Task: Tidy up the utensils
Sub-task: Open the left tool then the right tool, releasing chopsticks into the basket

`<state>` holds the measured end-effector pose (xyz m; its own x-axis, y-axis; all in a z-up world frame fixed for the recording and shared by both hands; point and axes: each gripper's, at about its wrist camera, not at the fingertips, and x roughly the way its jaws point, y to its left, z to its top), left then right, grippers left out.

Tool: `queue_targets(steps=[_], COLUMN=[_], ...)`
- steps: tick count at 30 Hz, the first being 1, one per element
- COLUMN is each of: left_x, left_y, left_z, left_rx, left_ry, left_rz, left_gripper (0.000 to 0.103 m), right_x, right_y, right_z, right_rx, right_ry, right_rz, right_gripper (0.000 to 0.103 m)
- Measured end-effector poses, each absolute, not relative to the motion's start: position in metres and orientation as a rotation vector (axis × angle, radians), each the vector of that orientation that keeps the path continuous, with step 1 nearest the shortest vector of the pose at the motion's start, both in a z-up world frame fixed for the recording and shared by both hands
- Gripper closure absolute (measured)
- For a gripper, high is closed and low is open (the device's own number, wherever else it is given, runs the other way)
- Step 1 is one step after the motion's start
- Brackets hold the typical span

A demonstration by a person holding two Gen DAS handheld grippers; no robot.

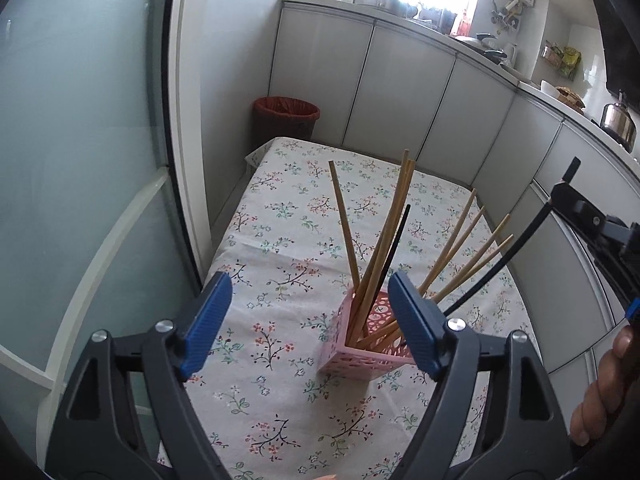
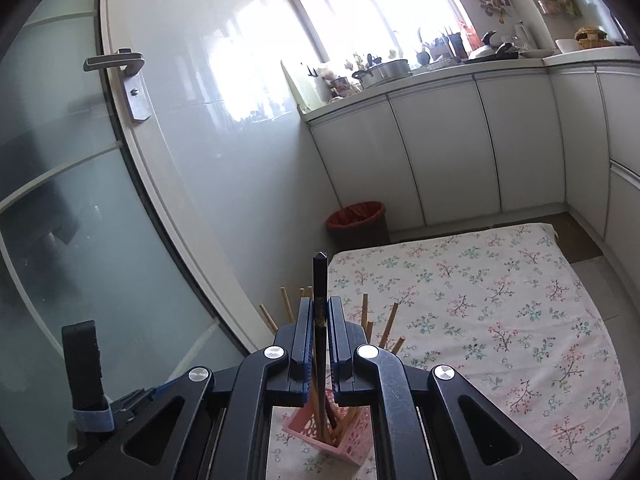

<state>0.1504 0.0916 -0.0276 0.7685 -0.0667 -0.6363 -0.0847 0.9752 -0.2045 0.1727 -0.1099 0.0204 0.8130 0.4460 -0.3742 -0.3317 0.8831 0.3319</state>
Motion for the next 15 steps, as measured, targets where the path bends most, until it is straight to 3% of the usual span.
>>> queue_targets(steps=[15], left_x=[0.152], left_y=[0.094], left_z=[-0.030], left_rx=[-0.222], left_ry=[0.708], left_rz=[0.001], left_gripper=[0.022], right_x=[0.192], right_y=[-0.085], right_z=[-0.024], right_rx=[0.184], right_ry=[0.547], right_rz=[0.383], right_gripper=[0.096])
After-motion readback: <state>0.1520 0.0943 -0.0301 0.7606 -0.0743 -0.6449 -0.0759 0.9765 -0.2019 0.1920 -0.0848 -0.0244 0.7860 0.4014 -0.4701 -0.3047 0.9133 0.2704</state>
